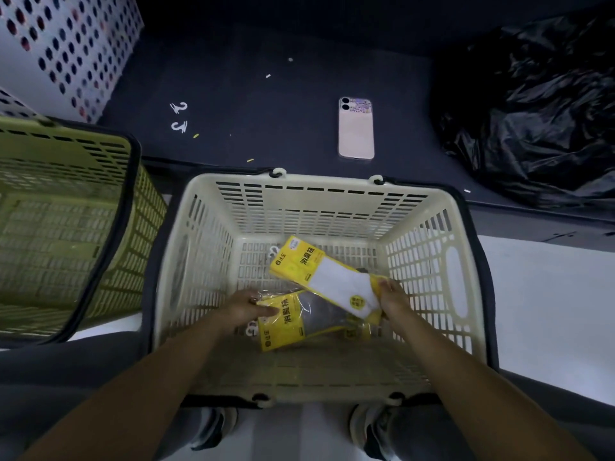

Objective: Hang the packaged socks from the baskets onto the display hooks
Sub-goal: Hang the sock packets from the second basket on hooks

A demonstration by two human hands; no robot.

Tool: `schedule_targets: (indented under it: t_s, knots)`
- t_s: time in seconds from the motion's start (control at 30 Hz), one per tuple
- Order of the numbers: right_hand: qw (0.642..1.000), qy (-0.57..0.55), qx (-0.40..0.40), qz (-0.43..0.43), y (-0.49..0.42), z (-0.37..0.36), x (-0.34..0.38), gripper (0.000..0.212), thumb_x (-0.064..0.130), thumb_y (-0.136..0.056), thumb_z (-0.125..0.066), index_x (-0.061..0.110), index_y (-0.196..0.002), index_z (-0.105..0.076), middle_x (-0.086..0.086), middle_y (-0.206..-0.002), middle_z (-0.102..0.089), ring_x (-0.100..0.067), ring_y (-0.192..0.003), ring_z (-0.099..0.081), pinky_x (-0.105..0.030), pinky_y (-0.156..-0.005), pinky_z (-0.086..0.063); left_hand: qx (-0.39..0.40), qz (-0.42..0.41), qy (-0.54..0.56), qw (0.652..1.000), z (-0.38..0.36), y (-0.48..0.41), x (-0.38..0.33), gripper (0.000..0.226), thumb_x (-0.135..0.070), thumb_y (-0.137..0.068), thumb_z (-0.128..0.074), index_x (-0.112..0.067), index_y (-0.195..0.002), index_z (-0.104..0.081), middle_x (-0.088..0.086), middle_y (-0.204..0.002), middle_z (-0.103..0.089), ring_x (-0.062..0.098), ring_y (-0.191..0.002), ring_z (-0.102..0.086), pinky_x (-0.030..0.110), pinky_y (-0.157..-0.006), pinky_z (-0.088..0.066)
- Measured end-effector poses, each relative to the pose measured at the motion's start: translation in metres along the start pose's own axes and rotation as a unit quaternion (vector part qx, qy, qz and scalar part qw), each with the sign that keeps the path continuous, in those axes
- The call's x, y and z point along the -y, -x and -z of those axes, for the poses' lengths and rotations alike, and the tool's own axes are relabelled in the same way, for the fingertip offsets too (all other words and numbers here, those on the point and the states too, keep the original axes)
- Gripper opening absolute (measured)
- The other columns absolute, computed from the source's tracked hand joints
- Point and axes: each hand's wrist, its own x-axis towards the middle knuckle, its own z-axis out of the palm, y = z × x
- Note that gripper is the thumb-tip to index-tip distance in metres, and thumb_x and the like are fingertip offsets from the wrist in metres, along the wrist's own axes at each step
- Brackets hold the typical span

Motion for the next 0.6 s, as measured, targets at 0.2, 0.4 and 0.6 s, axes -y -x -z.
schedule_targets:
  t_s: [0.2, 0.4, 0.6]
  knots:
    - [0.999, -0.047, -0.01, -0.027, 0.006, 0.003, 0.008, 0.043, 0.027, -0.1, -0.044, -0.003, -0.13, -0.049, -0.025, -0.127, -0.055, -0.04, -0.11, -0.056, -0.047, -0.09, -0.048, -0.049, -0.07, -0.013, 0.996, 0.018, 0.014, -0.027, 0.032, -0.016, -0.084, -0.07, -0.001, -0.111, -0.063, 0.006, -0.085, -0.067, 0.017, -0.069, -0.061, 0.016, -0.056, -0.048]
    - [0.998, 0.0, 0.038, 0.048, 0.034, 0.008, 0.022, 0.081, 0.044, -0.087, -0.064, 0.005, -0.148, -0.028, -0.014, -0.153, -0.029, -0.032, -0.138, -0.033, -0.04, -0.11, -0.032, -0.045, -0.115, -0.038, 0.992, 0.056, 0.05, -0.081, 0.027, -0.026, -0.08, -0.074, -0.011, -0.102, -0.069, 0.008, -0.096, -0.071, 0.024, -0.09, -0.065, 0.03, -0.075, -0.05]
    - [0.961, -0.096, 0.23, 0.118, 0.071, 0.018, 0.052, 0.05, 0.057, -0.091, -0.044, 0.023, -0.125, -0.057, -0.002, -0.131, -0.057, -0.02, -0.123, -0.053, -0.033, -0.097, -0.041, -0.062, -0.196, -0.006, 0.979, 0.073, 0.08, -0.127, 0.025, -0.033, -0.078, -0.075, -0.014, -0.093, -0.073, 0.002, -0.083, -0.075, 0.015, -0.072, -0.069, 0.028, -0.067, -0.054]
